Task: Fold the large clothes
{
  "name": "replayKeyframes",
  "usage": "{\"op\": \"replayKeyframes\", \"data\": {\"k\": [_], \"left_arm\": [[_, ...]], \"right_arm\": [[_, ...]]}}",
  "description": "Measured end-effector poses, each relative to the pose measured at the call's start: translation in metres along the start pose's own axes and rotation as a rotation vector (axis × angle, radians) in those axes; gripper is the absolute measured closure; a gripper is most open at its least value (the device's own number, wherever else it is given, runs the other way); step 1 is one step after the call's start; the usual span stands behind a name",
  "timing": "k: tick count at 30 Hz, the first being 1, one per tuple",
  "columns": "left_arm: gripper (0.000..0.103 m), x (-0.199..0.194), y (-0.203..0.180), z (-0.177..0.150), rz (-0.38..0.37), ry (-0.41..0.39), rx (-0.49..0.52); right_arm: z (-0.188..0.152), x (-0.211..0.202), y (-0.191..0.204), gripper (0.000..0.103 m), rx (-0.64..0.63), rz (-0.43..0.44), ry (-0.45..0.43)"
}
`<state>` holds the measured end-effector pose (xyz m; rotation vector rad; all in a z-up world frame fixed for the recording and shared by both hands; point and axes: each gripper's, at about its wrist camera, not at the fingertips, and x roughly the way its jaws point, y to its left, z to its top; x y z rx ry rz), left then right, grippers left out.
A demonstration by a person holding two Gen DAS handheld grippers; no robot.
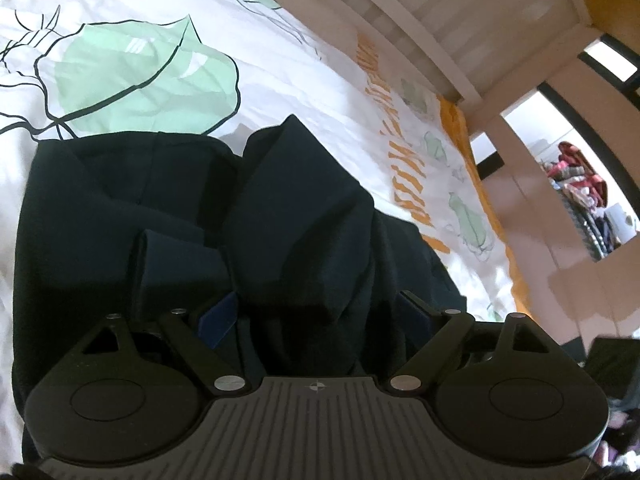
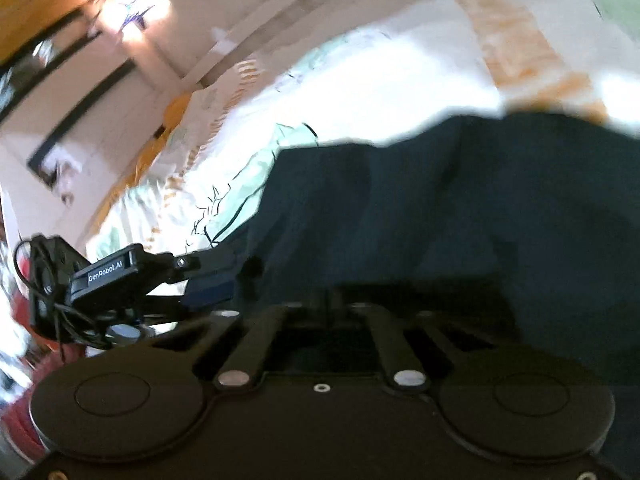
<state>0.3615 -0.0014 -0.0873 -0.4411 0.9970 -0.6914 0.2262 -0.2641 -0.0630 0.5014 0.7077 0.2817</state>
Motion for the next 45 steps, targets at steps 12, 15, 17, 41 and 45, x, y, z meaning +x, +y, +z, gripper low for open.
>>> {"op": "replayKeyframes", "data": {"k": [12,15,17,41,45], "left_arm": [[0.014,-0.007,0.0,-0.001,0.009,-0.036,0.003],[0.011,-0.01,-0.002,-0.001,0.033,-0.05,0.04],[0.011,-0.012,-0.001,-0.002,0.039,-0.052,0.05],[0.009,0.025,-0.016,-0.017,-0.013,0.039,0.032],[0.009,0.034,-0.014,-0.02,0.006,0.027,0.002]], "right_arm": [[0.015,-0.015,-0.005,0.051,-0.007,-0.04,-0.068],[-0.003,-0.002,-0.016,0.051,0.063,-0.056,-0.017],[-0.01,0.009,-0.016,0.051,0.078,-0.071,0.013],[-0.017,-0.039,-0.074,0.054,0.017,-0.109,-0.071],[-0.02,-0.038,-0.079,0.051,0.06,-0.097,-0.071]]}}
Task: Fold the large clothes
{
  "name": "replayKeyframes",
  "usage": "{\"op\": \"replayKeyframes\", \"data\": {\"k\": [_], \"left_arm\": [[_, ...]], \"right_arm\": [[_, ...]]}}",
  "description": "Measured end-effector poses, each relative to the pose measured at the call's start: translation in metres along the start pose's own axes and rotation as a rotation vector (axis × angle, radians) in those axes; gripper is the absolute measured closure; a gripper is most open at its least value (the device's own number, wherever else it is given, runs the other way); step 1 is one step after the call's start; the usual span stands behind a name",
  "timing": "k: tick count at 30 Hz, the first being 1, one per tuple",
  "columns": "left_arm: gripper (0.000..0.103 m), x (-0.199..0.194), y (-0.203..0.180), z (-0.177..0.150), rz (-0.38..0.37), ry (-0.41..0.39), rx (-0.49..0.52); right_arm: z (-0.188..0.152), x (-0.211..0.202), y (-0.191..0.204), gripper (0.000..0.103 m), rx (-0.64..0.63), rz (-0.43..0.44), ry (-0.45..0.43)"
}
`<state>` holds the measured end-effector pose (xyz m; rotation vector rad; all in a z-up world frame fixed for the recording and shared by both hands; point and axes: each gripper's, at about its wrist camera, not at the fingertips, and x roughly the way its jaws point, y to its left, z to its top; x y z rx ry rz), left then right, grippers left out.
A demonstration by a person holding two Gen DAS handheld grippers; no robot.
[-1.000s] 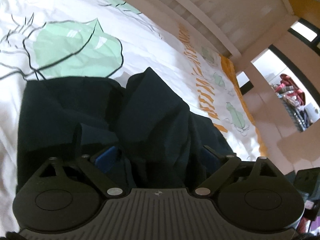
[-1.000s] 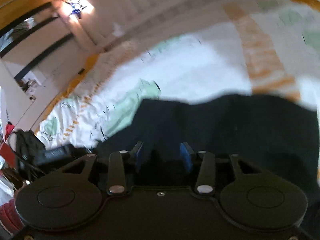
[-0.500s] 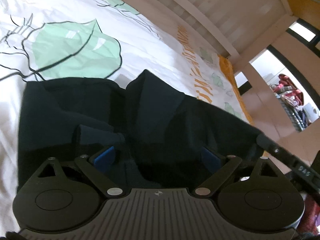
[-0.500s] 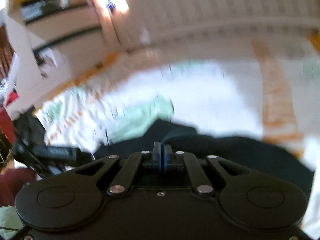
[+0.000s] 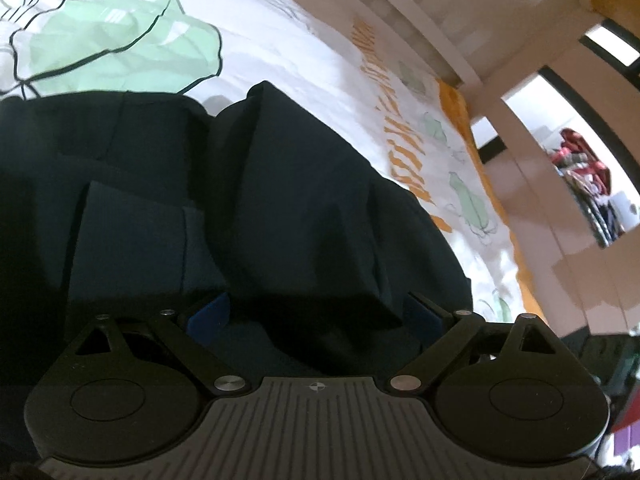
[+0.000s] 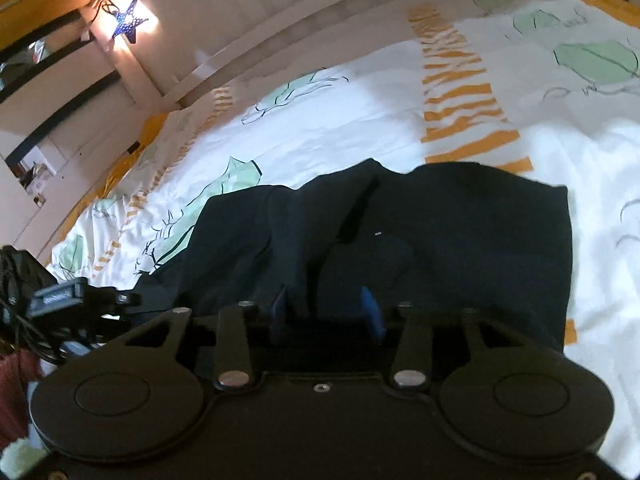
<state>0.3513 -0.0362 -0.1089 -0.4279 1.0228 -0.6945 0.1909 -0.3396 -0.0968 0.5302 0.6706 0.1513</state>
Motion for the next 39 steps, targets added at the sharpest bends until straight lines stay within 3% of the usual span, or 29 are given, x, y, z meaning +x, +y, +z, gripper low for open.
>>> {"op": "replayKeyframes", "data": {"k": [4,9,11,14,15,16,18,20,22,24,26,30,33,35,39], "left_arm": [[0.011,0.006,-0.005,0.004,0.021,0.004,-0.019],[0.048,0.007,0.002,0.006,-0.001,0.005,-0.093],[0.086,0.004,0.006,0.004,-0.001,-0.029,-0.121],[0.094,-0.002,0.004,0.007,-0.032,-0.038,-0.127],[0.094,-0.007,0.0,0.011,-0.045,-0.048,-0.115],[0.094,-0.013,-0.005,0.015,-0.054,-0.066,-0.1],[0.094,-0.028,-0.017,0.025,-0.079,-0.117,-0.073],[0.094,-0.043,-0.027,0.034,-0.102,-0.174,-0.047],[0.094,-0.054,-0.032,0.038,-0.119,-0.198,-0.009],[0.094,-0.056,-0.032,0.032,-0.101,-0.184,0.025],[0.094,-0.047,-0.023,0.02,-0.061,-0.14,0.051],[0.094,-0.021,0.006,-0.007,0.006,-0.03,0.02],[0.091,-0.014,0.019,-0.022,0.036,-0.015,0.038],[0.091,-0.018,0.022,-0.023,0.024,-0.033,0.039],[0.089,-0.02,0.017,-0.022,0.039,-0.044,0.086]], "right_arm": [[0.001,0.012,0.002,0.05,0.043,0.021,0.01],[0.0,0.017,0.008,0.049,0.049,0.031,0.011],[0.0,0.019,0.011,0.045,0.05,0.033,0.014],[0.006,0.025,0.017,0.051,0.033,0.016,0.027],[0.01,0.027,0.022,0.074,0.008,0.009,0.03],[0.017,0.028,0.028,0.09,-0.027,-0.004,0.022],[0.035,0.025,0.042,0.09,-0.092,0.005,-0.025],[0.051,0.015,0.05,0.09,-0.114,0.081,-0.112],[0.06,0.005,0.051,0.09,-0.083,0.161,-0.19],[0.056,0.002,0.044,0.09,-0.032,0.193,-0.205],[0.036,0.008,0.029,0.089,0.019,0.176,-0.153],[-0.016,0.022,0.0,0.086,0.071,0.032,0.008],[-0.031,0.015,-0.007,0.085,0.098,0.043,0.005],[-0.027,0.012,-0.004,0.077,0.073,0.034,0.001],[-0.021,0.006,0.009,0.049,-0.004,0.01,-0.034]]}}
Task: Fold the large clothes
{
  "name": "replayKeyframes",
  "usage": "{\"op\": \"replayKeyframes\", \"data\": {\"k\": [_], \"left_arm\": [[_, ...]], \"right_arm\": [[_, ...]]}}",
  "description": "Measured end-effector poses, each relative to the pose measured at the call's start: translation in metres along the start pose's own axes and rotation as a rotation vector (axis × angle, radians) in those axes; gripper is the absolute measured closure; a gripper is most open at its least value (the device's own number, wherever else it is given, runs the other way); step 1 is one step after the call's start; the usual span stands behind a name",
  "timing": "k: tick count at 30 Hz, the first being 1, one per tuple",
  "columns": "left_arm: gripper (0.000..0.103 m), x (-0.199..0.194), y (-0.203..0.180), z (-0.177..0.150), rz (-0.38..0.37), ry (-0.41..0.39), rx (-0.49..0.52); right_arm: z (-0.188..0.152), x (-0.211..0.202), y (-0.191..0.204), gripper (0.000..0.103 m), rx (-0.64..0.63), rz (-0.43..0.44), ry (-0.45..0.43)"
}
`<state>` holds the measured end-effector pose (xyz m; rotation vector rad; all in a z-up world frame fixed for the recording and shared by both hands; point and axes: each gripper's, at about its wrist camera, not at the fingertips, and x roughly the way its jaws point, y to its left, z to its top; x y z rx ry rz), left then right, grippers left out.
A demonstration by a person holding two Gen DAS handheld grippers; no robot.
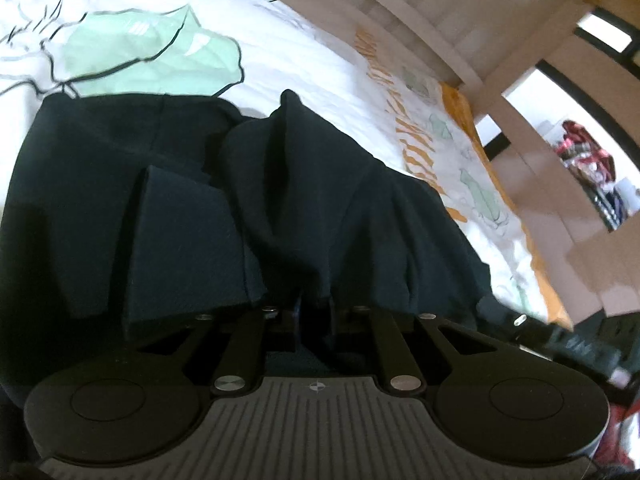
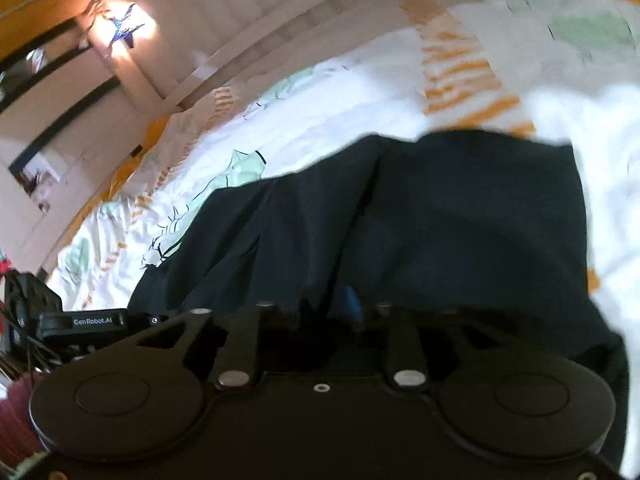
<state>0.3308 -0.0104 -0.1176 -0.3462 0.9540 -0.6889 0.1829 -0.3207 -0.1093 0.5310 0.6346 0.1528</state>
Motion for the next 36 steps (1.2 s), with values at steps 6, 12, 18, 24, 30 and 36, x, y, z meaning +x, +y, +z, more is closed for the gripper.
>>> {"op": "replayKeyframes", "data": {"k": [6,12,18,24,30,36], "left_arm": [[0.085,-0.004,0.007,-0.012,-0.005,-0.033,0.001],[0.085,-0.006,0.009,-0.017,-0.005,-0.057,-0.013],[0.085,-0.006,0.007,-0.02,0.001,-0.074,-0.012],[0.085,-0.006,0.004,-0.023,0.007,-0.084,0.019],[0.082,-0.009,0.001,-0.022,0.019,-0.09,0.027],[0.042,-0.033,-0.029,-0.022,0.078,-0.17,0.14]], "right_arm": [[0.005,-0.008,-0.017,0.043,0.149,-0.014,-0.13],[0.019,0.005,-0.025,0.05,0.099,-0.085,-0.101],[0.021,0.028,-0.015,0.066,0.007,-0.087,-0.017],[0.018,0.014,-0.029,0.091,0.051,-0.181,-0.086],[0.009,0.014,-0.037,0.078,0.072,-0.213,-0.059],[0.015,-0.014,-0.011,0.036,-0.01,-0.238,-0.18]]}}
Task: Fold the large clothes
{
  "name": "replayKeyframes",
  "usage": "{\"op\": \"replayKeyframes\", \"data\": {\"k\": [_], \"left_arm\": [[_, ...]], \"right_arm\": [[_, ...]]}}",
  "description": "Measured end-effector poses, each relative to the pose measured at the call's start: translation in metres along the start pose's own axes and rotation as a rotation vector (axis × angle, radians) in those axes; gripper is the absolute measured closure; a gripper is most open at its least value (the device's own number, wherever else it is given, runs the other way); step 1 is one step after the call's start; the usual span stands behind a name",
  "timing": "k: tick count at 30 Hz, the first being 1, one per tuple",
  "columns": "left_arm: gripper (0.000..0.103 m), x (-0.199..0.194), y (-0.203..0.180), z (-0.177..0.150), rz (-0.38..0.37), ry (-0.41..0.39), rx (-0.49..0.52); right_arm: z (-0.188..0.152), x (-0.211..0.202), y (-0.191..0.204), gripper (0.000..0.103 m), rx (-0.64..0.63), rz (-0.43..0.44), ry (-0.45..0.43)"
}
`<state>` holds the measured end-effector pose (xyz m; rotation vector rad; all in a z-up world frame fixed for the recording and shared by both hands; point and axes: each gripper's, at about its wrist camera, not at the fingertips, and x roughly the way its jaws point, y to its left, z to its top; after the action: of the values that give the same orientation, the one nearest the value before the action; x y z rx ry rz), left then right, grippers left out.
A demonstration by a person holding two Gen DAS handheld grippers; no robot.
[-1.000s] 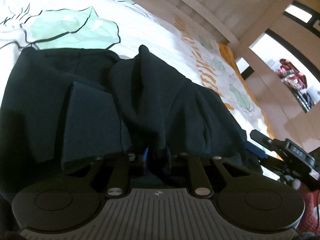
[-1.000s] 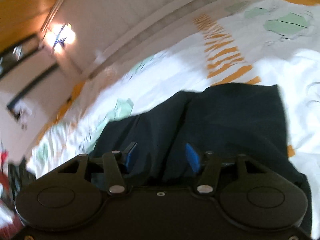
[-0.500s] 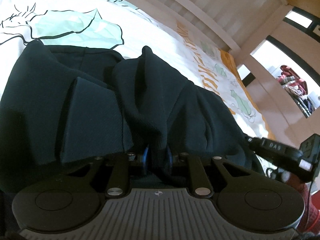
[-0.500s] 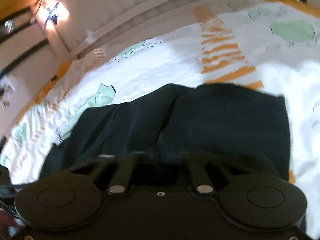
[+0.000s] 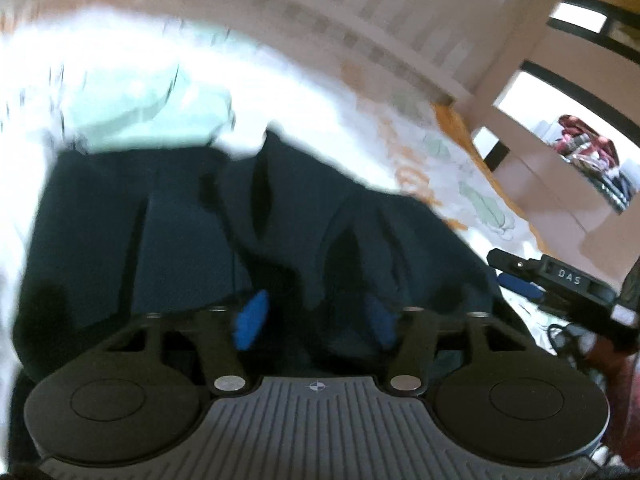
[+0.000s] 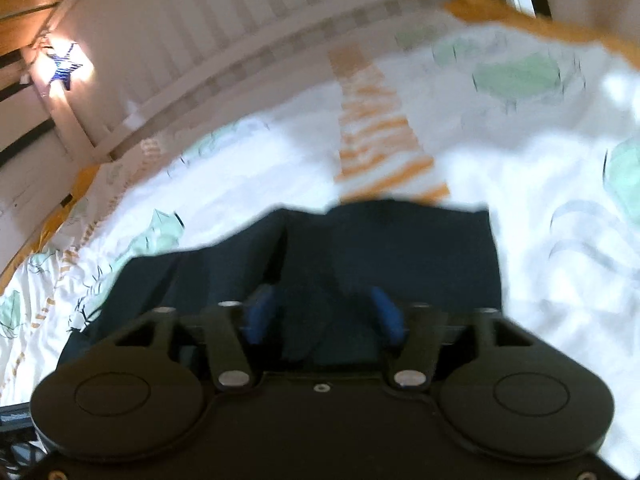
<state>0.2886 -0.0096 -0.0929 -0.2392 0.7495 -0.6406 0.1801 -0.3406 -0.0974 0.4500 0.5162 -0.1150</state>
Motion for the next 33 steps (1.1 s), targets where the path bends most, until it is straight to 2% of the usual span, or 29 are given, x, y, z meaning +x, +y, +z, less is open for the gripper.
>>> {"op": "replayKeyframes", "data": {"k": [2,4,8,9,10,12,13,16,19,22,27,30,33], "left_arm": [[0.034,-0.005,-0.013,0.003,0.001,-0.034,0.063],[0.026,-0.002,-0.024,0.004,-0.015,-0.027,0.106],[0.024,0.018,-0.036,-0.004,0.014,0.037,0.166],[0.022,0.024,-0.034,-0.007,0.029,0.056,0.162],[0.015,0.031,-0.031,-0.01,0.046,0.085,0.144],[0.009,0.041,-0.026,-0.017,0.049,0.092,0.132],[0.006,0.045,-0.031,-0.018,0.069,0.08,0.177],[0.0,0.057,-0.043,-0.018,0.116,0.09,0.299],[0.0,0.058,-0.04,-0.012,0.107,0.101,0.272],[0.0,0.037,-0.036,-0.007,0.09,0.067,0.213],[0.0,-0.007,-0.032,-0.002,0.087,0.025,0.187],[0.0,-0.034,-0.028,0.0,0.078,0.023,0.155],[0.0,-0.062,-0.021,-0.004,0.057,0.03,0.133]], "right_arm": [[0.002,-0.008,0.015,0.036,-0.069,0.01,-0.031],[0.001,-0.013,0.032,0.035,-0.136,0.035,-0.045],[-0.013,-0.007,0.062,0.032,-0.27,0.059,0.013],[-0.019,-0.004,0.065,0.032,-0.298,0.048,0.037],[-0.026,0.003,0.067,0.032,-0.323,0.022,0.076],[-0.038,0.021,0.064,0.032,-0.336,-0.044,0.166],[-0.043,0.027,0.059,0.029,-0.321,-0.058,0.179],[-0.043,0.033,0.052,0.022,-0.314,-0.067,0.16],[-0.038,0.036,0.056,0.02,-0.315,-0.078,0.172],[-0.035,0.023,0.05,0.018,-0.262,-0.06,0.166],[-0.03,-0.021,0.039,0.016,-0.218,-0.018,0.126],[-0.031,-0.049,0.032,0.01,-0.201,0.007,0.119],[-0.036,-0.079,0.021,0.01,-0.174,0.025,0.13]]}}
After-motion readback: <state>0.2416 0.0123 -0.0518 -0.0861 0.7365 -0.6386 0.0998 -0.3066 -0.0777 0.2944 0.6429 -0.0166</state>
